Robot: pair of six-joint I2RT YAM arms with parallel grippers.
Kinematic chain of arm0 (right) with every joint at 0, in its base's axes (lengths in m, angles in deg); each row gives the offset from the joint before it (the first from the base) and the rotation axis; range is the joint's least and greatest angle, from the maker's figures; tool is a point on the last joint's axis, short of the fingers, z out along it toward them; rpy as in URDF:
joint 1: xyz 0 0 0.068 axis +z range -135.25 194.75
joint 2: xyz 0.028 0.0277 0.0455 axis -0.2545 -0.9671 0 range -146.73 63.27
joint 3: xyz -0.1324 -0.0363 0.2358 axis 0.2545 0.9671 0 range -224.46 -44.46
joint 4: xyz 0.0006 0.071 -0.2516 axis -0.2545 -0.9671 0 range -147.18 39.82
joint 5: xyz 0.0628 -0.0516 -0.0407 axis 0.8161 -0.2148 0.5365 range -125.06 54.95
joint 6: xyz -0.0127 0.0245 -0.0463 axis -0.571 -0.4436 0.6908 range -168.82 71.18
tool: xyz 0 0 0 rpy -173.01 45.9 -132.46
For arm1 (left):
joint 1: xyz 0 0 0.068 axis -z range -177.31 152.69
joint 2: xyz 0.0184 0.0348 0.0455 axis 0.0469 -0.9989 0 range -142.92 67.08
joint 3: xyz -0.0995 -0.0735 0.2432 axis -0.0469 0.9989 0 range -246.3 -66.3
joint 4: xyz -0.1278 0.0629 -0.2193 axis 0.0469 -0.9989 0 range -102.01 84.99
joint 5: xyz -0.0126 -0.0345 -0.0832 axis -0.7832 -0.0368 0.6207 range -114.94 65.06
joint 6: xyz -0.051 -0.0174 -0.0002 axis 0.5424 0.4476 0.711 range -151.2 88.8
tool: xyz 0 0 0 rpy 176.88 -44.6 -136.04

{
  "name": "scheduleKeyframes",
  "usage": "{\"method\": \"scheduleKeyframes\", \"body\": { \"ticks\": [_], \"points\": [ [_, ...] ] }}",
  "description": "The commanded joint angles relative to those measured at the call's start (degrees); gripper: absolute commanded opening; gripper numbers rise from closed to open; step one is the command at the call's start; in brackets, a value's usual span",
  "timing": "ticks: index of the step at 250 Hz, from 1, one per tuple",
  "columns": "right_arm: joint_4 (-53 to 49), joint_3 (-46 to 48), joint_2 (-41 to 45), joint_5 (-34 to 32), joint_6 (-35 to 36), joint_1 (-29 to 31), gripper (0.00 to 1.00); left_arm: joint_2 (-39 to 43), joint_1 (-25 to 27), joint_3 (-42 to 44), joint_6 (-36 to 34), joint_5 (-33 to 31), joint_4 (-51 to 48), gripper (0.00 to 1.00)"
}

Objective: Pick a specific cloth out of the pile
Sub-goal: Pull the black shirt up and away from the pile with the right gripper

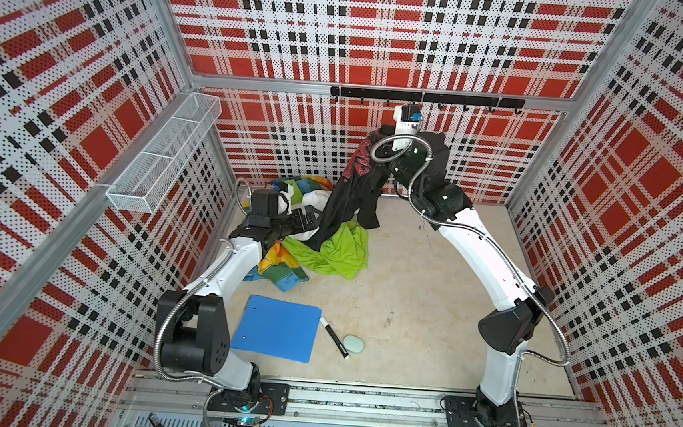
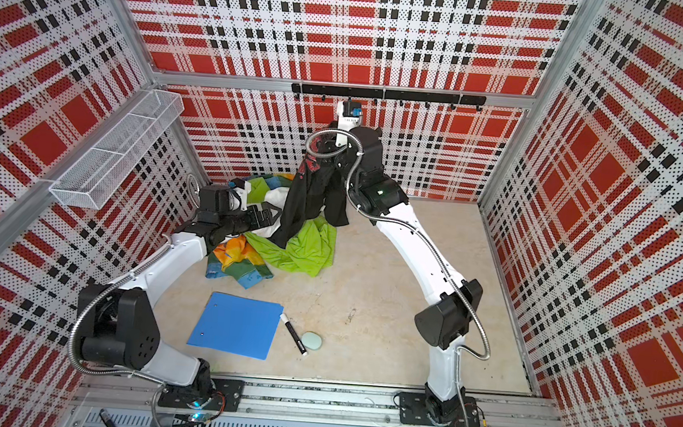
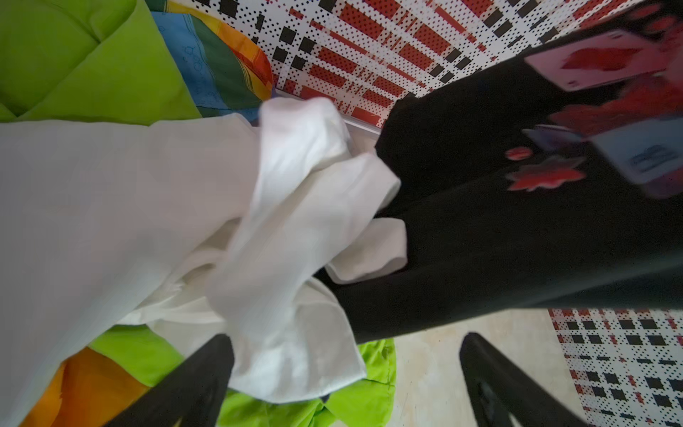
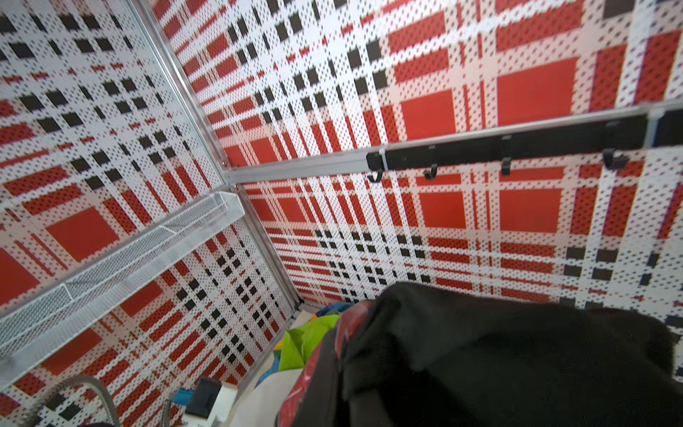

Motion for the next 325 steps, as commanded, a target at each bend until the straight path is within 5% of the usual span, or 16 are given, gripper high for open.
{"method": "scheduleKeyframes", "body": {
  "ticks": [1,180,325],
  "points": [
    [8.01,-2.68,3.46,-1.56,0.67,-0.6,0.0,0.08,0.53,-0.45,-0.59,0.11,1.18,0.99],
    [10.19,-3.19,8.35,-4.69,3.26,-2.67,0.0,-0.81,1.11,-0.77,-0.47,-0.72,0.47,0.99],
    [16.58,8.53,19.32,-10.24,5.81,-8.69,0.0,0.68,1.36,0.04,-0.92,1.07,2.3,0.99]
  ]
}}
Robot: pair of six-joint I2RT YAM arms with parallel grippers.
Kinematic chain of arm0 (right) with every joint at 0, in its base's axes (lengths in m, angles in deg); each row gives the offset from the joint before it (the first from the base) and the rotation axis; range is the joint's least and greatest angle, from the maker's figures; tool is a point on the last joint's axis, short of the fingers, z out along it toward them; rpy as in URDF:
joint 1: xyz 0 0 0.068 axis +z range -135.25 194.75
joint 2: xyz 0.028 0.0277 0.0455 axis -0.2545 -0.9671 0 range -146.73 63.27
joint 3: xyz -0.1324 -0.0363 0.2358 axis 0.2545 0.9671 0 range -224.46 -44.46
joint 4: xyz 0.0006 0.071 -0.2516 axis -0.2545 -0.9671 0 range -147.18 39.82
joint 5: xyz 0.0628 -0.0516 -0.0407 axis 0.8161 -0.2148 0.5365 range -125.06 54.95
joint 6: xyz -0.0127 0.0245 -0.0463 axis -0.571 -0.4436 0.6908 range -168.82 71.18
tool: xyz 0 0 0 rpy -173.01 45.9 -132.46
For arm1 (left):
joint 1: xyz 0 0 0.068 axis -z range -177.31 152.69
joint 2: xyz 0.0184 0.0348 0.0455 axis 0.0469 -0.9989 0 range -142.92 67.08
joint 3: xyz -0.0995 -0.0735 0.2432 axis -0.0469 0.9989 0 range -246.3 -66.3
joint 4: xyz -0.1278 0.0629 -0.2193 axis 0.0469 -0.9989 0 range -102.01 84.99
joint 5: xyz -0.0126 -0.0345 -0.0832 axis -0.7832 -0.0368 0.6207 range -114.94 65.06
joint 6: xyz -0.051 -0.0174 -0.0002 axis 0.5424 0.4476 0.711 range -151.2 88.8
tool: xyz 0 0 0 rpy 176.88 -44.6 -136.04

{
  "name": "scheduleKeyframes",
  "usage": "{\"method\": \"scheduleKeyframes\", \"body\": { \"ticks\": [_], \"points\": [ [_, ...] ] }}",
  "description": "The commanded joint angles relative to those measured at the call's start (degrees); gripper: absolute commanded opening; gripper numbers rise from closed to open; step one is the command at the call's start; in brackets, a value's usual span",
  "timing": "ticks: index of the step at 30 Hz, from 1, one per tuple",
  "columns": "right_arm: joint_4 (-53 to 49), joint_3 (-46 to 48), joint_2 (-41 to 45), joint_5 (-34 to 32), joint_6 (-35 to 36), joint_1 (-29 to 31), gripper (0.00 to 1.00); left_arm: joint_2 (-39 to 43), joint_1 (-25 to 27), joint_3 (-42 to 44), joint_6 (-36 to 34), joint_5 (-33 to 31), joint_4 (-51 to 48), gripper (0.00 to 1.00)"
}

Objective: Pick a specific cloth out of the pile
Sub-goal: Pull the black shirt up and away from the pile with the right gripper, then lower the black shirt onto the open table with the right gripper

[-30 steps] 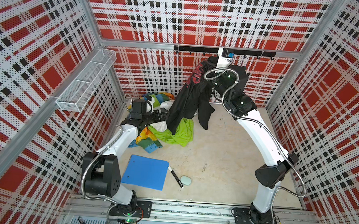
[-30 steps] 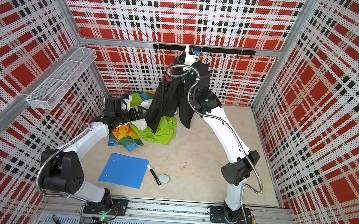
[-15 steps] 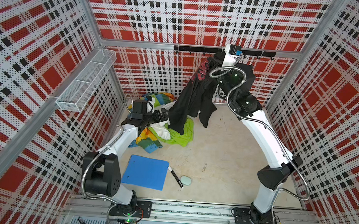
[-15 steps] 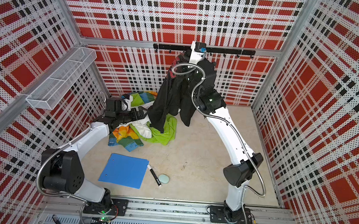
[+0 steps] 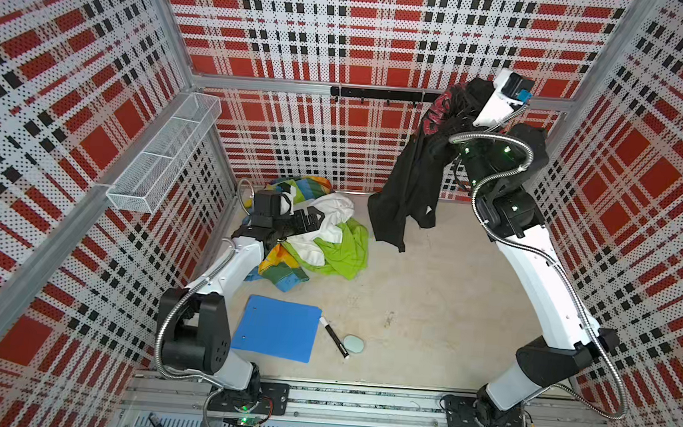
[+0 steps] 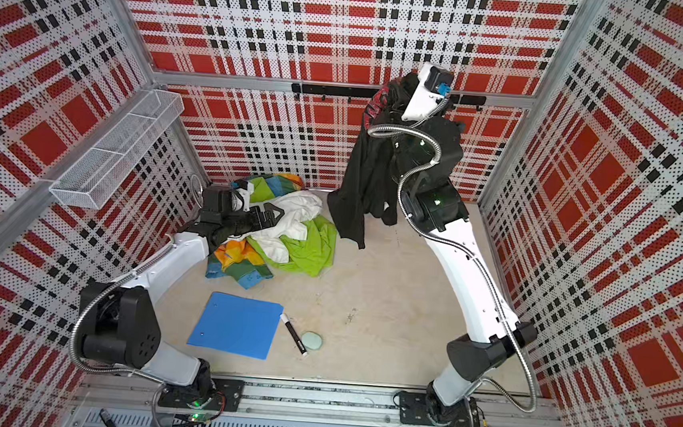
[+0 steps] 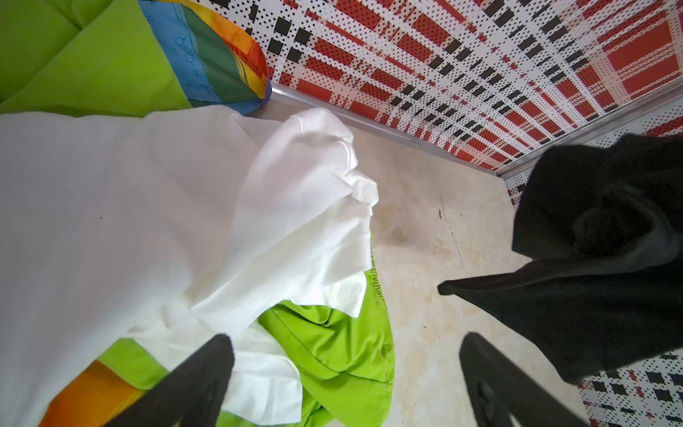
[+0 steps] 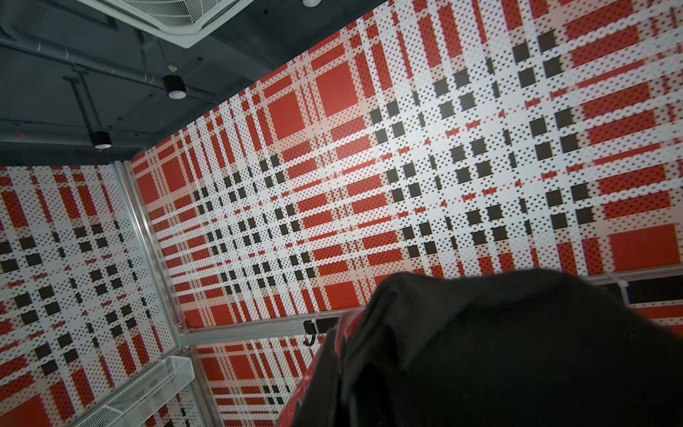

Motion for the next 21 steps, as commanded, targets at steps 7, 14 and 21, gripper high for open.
{"method": "scheduleKeyframes", "body": {
  "ticks": [7,14,21],
  "points": [
    [5.05,6.8,8.89,-2.19,4.19,-3.76,0.0,2.86,1.09,1.29,-0.97,3.63,4.9,0.99],
    [1.83,18.91,16.42,-0.59,5.96,-5.32,0.0,4.17,3.67,1.84,-1.37,9.53,8.14,0.99],
    [-2.94,30.24,21.89,0.98,7.26,-5.68,0.0,5.93,5.79,-3.5,-4.05,12.48,7.12,0.99]
  ]
}}
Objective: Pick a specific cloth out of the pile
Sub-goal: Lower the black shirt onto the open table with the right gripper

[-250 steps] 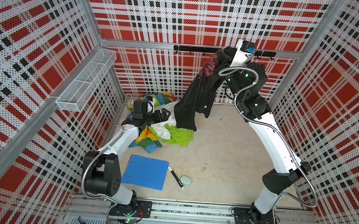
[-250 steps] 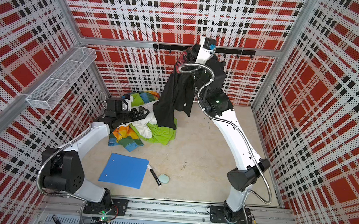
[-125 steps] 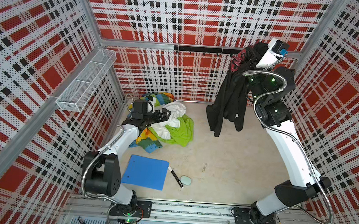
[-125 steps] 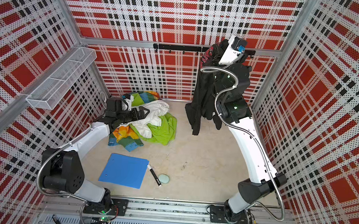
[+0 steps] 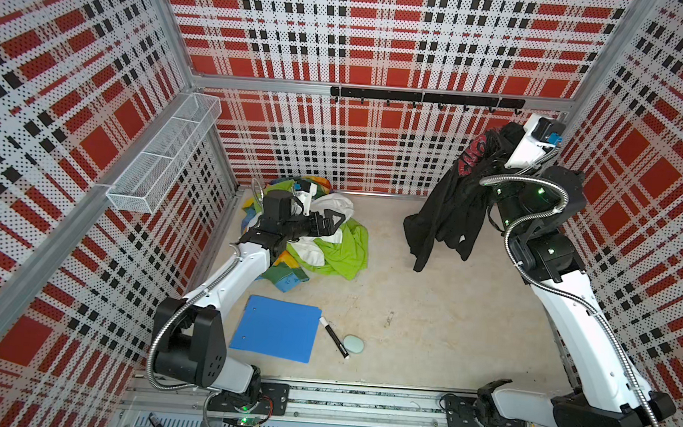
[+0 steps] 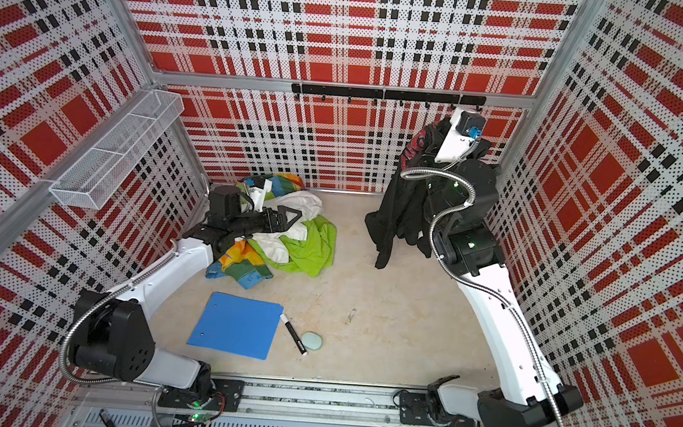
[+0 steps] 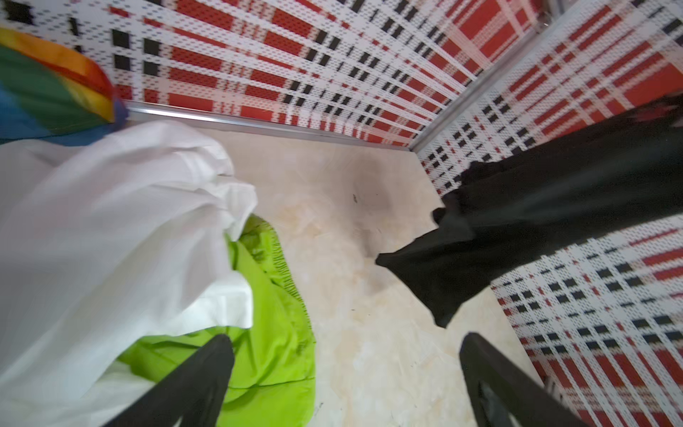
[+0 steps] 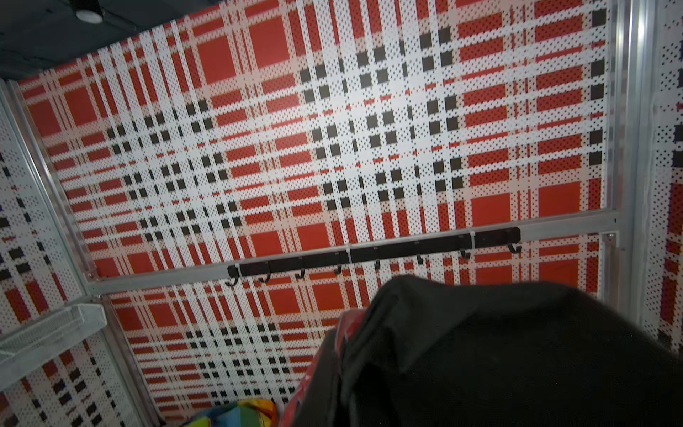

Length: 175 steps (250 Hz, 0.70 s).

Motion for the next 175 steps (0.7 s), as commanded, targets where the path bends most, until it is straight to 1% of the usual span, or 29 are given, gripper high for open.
{"method": "scheduleKeyframes", "body": {
  "ticks": [1,31,45,60,69,79,87,104,116,146,175],
  "points": [
    [-0.47,3.58,2.37,1.4,1.84,-0.13,0.0,1.8,2.98,-5.65,-3.09,2.26,0.2,0.99],
    [-2.02,8.21,5.37,0.55,2.48,-0.13,0.0,1.79,5.66,-8.57,-6.03,1.35,-2.12,0.99],
    [-2.21,10.67,7.18,-1.96,3.3,-0.22,0.0,2.85,6.32,-6.8,-6.76,1.2,-1.65,0.99],
    [-3.26,12.0,8.74,-3.97,3.9,-0.39,0.0,4.48,6.6,-2.64,-6.94,1.06,0.84,0.99],
    [-3.92,12.17,9.45,-4.87,4.31,-0.46,0.0,5.27,6.63,-0.45,-5.71,-0.2,2.03,0.99],
    [-4.52,12.29,10.13,-5.52,4.89,-0.56,0.0,5.71,7.23,-0.16,-5.38,-1.06,1.52,0.99],
    [-4.58,12.44,10.81,-6.37,5.16,-0.57,0.0,5.96,8.05,-0.58,-7.21,-1.56,0.28,0.99],
    [-3.98,12.75,11.8,-8.42,5.61,-0.5,0.0,6.45,9.55,-0.95,-9.58,-5.36,-1.6,0.99],
    [-4.12,12.24,11.8,-9.27,5.93,-0.53,0.0,6.67,9.84,-0.66,-9.91,-5.52,-1.62,0.99],
    [-5.67,9.43,10.04,-7.45,6.3,-0.55,0.0,6.76,9.94,-0.05,-9.75,-5.84,-0.83,0.99],
    [-5.86,8.06,8.87,-5.12,5.44,-0.56,0.0,6.83,9.94,-0.11,-10.14,-7.82,-1.49,0.99]
  ]
}}
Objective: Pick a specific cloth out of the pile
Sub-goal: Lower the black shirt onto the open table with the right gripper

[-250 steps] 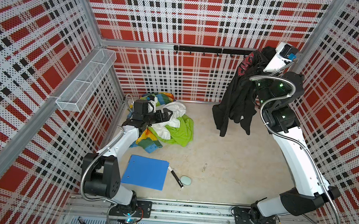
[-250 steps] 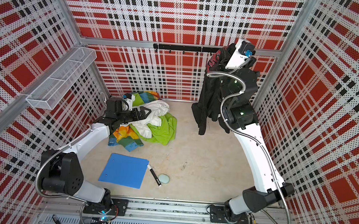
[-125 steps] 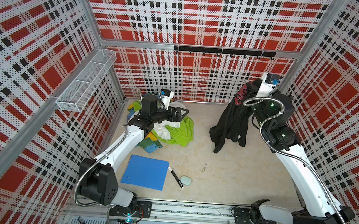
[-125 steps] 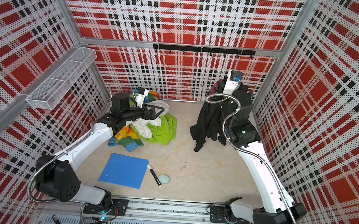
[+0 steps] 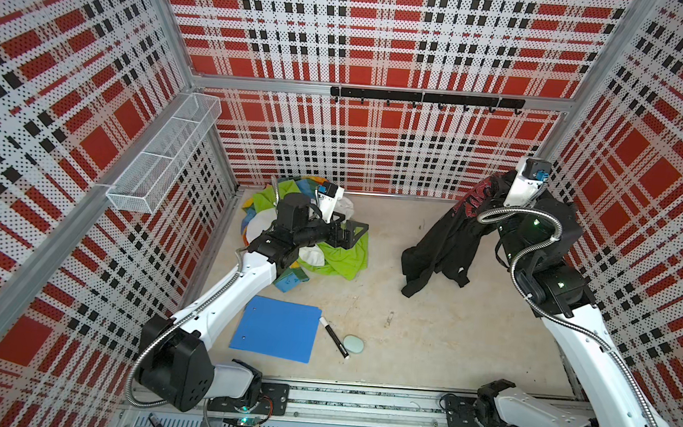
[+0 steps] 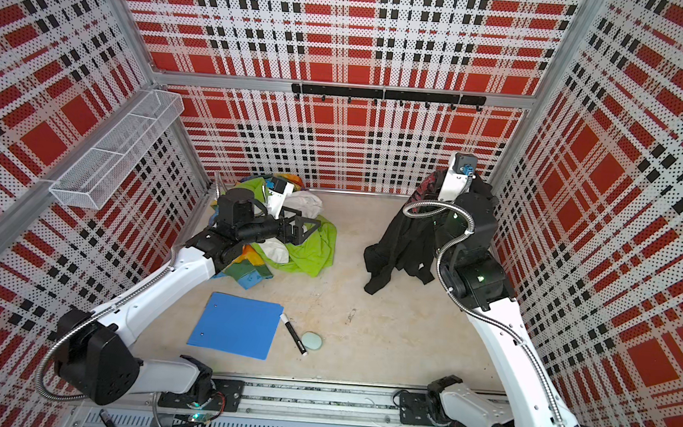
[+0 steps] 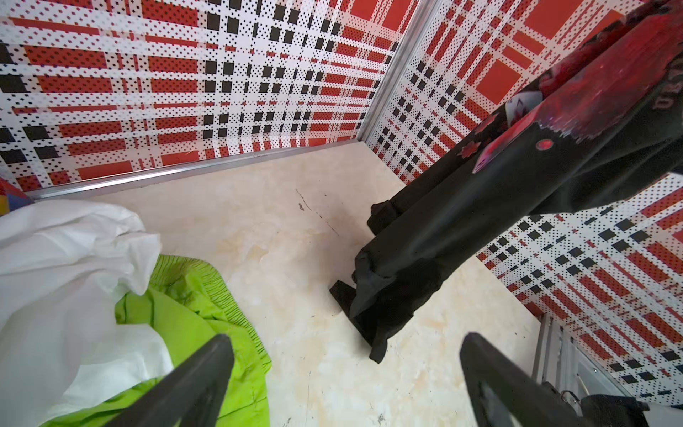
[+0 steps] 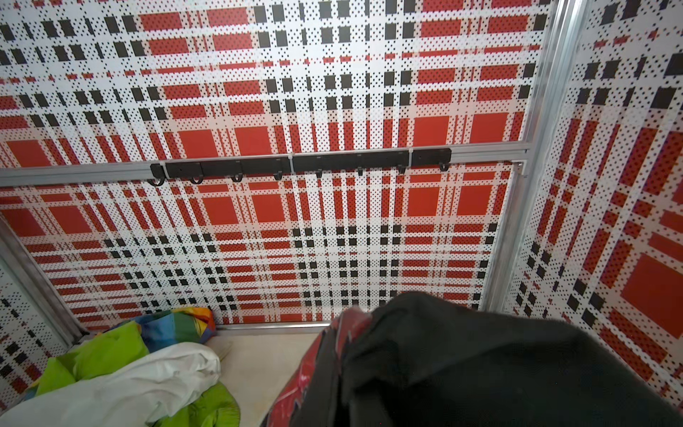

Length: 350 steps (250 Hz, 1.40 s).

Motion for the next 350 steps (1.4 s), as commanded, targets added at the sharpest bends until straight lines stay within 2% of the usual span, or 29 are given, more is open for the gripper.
{"method": "scheduleKeyframes", "body": {
  "ticks": [1,40,84,118,169,219,258,289,350],
  "points": [
    [3.45,-2.53,-1.01,1.56,0.29,-0.19,0.0,1.42,0.06,0.33,-1.68,-2.86,-0.34,0.99],
    [4.22,-1.37,-1.76,6.17,-2.49,-0.19,0.0,2.92,0.08,1.37,-2.05,-4.14,0.57,0.99],
    [5.77,4.97,-1.83,8.02,-6.32,-0.19,0.0,2.05,0.06,1.03,-2.34,-5.72,-0.27,0.99],
    [7.77,11.33,0.42,7.98,-9.53,-0.15,0.0,2.2,0.15,1.02,-2.39,-6.03,-0.38,0.99],
    [7.14,18.29,3.82,2.64,-11.77,-0.19,0.0,2.71,2.06,1.05,-3.92,-8.7,-1.18,0.99],
    [7.24,23.66,5.76,3.06,-13.44,-0.2,0.0,2.7,2.55,0.93,-4.48,-10.04,-1.76,0.99],
    [7.3,28.19,6.3,5.24,-15.13,-0.2,0.0,2.89,2.61,0.94,-4.5,-9.82,-1.72,0.99],
    [8.86,31.93,5.79,9.67,-16.35,-0.19,0.0,2.96,2.55,0.93,-4.45,-9.19,-1.72,0.99],
    [12.35,37.26,1.01,16.01,-18.3,-0.43,0.0,2.46,2.54,0.71,-5.42,-5.01,-1.72,0.99]
  ]
}}
